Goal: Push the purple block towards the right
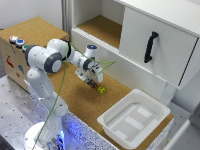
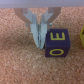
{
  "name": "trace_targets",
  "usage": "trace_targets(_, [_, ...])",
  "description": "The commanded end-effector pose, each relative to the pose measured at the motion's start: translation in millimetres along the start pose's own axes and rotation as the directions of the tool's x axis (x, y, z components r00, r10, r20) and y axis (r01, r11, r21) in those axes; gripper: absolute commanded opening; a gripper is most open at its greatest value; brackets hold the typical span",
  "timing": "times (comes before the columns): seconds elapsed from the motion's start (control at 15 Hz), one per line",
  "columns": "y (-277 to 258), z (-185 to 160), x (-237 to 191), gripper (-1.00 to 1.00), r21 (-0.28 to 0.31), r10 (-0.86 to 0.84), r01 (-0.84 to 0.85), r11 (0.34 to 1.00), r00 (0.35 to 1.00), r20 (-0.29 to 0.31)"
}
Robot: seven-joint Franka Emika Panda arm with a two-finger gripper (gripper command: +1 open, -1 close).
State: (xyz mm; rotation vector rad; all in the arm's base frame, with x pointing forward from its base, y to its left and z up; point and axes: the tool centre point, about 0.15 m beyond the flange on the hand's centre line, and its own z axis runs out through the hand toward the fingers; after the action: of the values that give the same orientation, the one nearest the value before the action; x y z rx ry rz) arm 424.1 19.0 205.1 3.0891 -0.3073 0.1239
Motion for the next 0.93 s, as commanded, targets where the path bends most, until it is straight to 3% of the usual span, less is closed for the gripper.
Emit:
trace_targets(0.0, [-13.1,-64.5,-14.4,1.00,-0.057,-0.028,0.021,0.998,0.994,-0.110])
trace_targets(0.27, [-0.3,-86.1,-18.5,1.00,-0.095,0.003,-0.015,0.995,0.991,-0.131])
trace_targets(0.67, [35.2,-56.5,-13.6,1.00,-0.123,0.028,-0.038,0.992,0.997,-0.078])
trace_targets(0.87, [42.6,-31.7,-12.2,1.00,-0.105,0.018,-0.024,0.994,0.998,-0.056])
